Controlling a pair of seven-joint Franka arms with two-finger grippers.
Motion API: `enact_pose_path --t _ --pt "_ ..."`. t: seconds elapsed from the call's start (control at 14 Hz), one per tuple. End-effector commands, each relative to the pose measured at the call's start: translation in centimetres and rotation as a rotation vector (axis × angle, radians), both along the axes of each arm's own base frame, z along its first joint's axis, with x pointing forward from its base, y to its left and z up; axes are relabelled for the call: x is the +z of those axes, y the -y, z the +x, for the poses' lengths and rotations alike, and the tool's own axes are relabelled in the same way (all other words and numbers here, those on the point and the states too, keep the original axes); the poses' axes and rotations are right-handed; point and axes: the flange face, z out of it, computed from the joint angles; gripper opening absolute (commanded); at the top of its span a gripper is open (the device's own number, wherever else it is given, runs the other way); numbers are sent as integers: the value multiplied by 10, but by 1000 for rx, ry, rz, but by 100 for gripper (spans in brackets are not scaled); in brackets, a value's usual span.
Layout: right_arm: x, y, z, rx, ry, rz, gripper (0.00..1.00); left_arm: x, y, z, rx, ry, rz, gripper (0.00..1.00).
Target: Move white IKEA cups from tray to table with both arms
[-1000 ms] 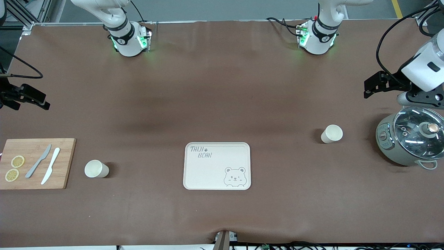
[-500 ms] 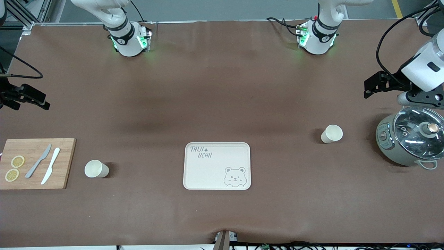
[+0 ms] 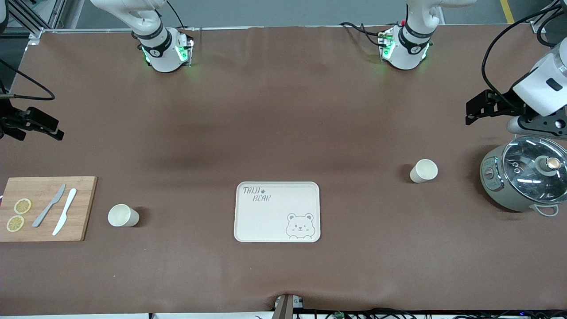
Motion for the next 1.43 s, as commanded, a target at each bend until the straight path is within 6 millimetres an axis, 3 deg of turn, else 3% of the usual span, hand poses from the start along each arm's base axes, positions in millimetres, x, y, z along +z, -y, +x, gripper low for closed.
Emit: enact_pose_path --t 0.0,1.36 --pt "3 -1 -8 12 7 -15 100 2 -2 0 -17 6 2 100" --pt "3 -2 -9 21 9 -16 100 1 0 0 -20 4 2 100"
